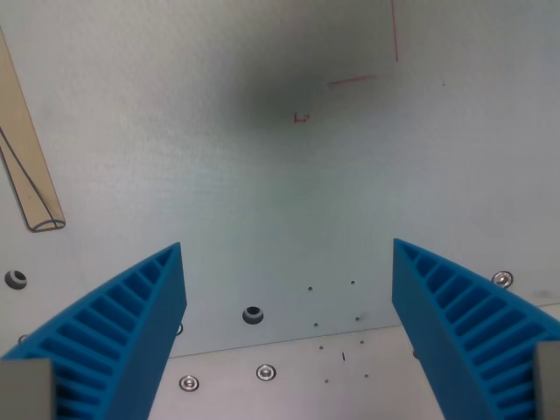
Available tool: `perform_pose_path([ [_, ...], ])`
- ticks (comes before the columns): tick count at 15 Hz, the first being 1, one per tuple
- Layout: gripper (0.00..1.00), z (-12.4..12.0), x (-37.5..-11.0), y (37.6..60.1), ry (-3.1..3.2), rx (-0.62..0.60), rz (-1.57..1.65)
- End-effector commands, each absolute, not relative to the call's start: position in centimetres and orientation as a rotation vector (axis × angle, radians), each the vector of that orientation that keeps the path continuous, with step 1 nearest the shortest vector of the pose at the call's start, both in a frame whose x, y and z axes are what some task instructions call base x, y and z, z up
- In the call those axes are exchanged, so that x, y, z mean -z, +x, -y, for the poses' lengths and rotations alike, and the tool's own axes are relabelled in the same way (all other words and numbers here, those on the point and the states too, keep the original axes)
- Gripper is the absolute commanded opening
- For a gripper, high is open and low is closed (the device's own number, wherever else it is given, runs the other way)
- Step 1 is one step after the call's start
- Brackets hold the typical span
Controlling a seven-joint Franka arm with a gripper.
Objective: Move in gripper negative y
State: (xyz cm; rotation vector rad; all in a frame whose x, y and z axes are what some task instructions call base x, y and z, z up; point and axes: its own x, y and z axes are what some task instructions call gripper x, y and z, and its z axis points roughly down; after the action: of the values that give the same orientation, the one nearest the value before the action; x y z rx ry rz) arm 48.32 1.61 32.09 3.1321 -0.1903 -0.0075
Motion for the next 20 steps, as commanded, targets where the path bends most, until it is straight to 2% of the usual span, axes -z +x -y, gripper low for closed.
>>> perform_pose_path([
  [1, 1.0, -2.1, -32.3, 48.4, 3.132, 0.002, 0.191],
  [20, 1.0, -11.5, -32.2, 49.5, 3.132, 0.002, 0.191],
])
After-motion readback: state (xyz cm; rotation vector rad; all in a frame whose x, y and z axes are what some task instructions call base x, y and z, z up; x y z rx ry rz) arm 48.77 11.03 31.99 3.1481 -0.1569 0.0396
